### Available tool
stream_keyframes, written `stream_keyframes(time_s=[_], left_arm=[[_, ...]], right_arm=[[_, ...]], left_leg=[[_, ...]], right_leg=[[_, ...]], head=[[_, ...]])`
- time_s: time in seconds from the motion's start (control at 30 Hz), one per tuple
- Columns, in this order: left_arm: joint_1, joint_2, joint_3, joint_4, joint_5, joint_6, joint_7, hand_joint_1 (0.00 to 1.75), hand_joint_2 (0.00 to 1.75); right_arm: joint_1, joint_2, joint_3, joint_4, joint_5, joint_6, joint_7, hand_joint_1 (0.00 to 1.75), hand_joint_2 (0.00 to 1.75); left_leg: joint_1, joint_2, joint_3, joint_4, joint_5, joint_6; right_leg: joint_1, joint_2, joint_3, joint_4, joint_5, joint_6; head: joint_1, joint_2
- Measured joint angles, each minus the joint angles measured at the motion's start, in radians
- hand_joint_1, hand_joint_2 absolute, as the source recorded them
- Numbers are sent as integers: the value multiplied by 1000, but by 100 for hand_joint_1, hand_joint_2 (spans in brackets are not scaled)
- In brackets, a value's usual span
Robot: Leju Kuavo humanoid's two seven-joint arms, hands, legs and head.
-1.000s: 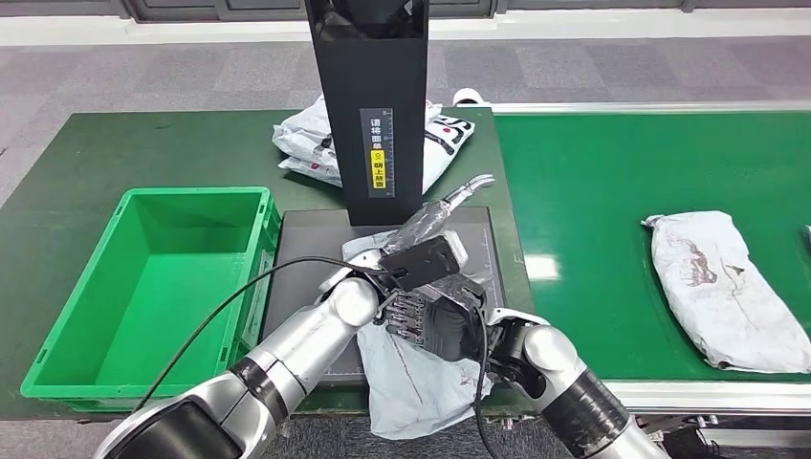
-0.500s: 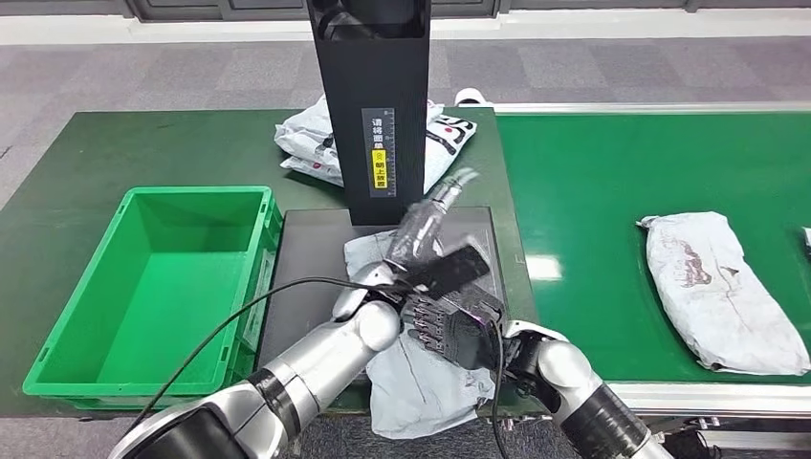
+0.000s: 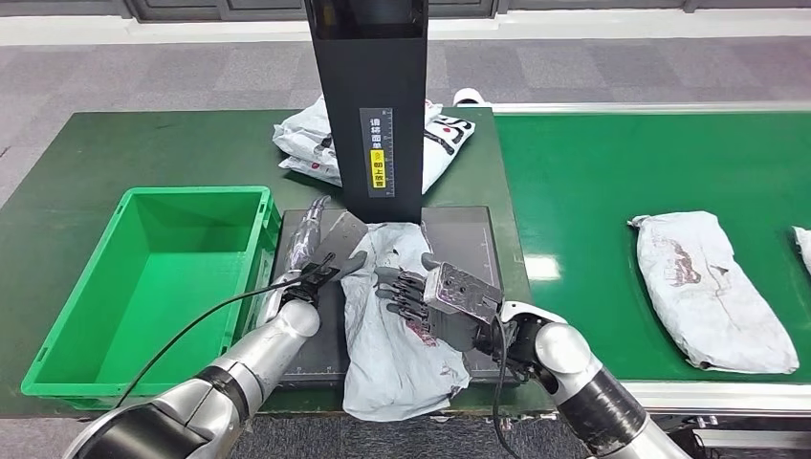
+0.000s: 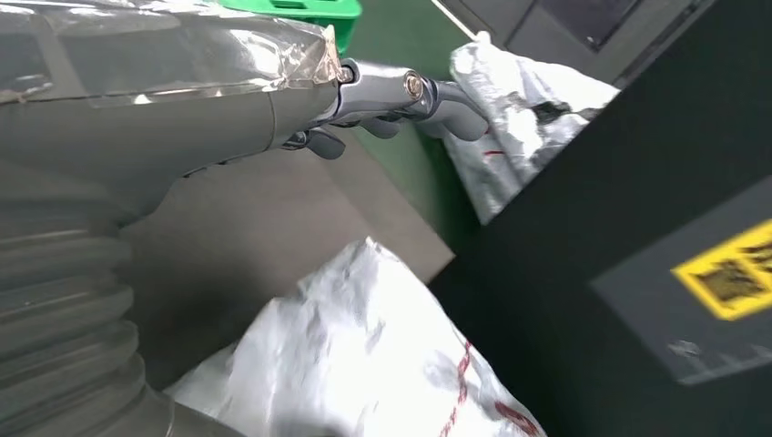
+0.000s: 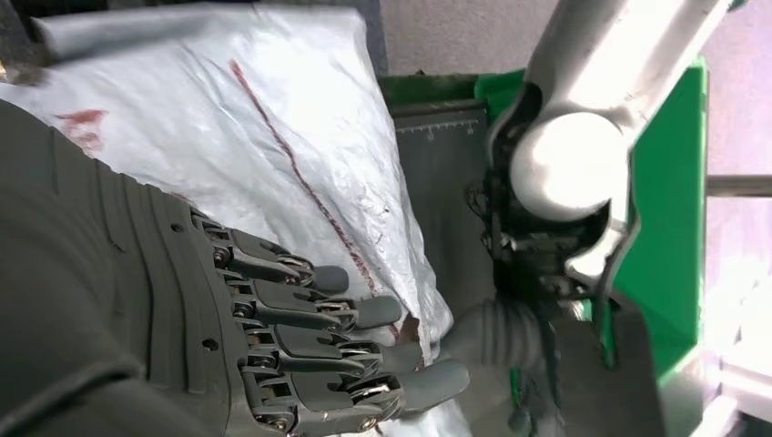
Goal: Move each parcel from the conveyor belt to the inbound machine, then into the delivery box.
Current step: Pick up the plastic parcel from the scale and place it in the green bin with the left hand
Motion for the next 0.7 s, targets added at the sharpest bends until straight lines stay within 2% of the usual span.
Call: stream_keyframes(time_s=[0.1,0.27,0.33,0.43,0.5,0.7], left_arm=[[0,9,-2,12,-76,-18,39,0,175],[-7,22,-49,19,-212,-126,46,0,175],[-14,27,-62,19,-239,-173,28,0,175],[-32,39,-94,20,-320,-311,-28,0,175],[-43,46,-125,22,-397,-370,-49,0,175],[-67,51,-230,22,-567,-391,-76,19,175]], right_arm=[[-18,9,0,8,17,1,-11,0,175],[-45,26,0,11,54,-10,-18,0,175],[-44,28,0,12,72,-11,-21,0,175],[-37,28,-4,22,123,-8,-36,0,175],[-28,28,-13,36,154,-1,-49,0,175],[6,30,-42,79,215,8,-94,0,175]], left_leg=[[0,1,0,0,0,0],[0,1,0,0,0,0],[0,1,0,0,0,0],[0,0,-1,0,0,0],[0,-1,-1,0,0,0],[0,-3,-2,0,0,0]], right_leg=[[0,1,0,0,0,0],[0,1,-1,0,0,0],[0,1,-1,0,0,0],[0,0,0,0,0,0],[0,-1,0,0,0,0],[0,-3,0,0,0,0]], head=[[0,0],[0,0],[0,0],[0,0],[0,0],[0,0]])
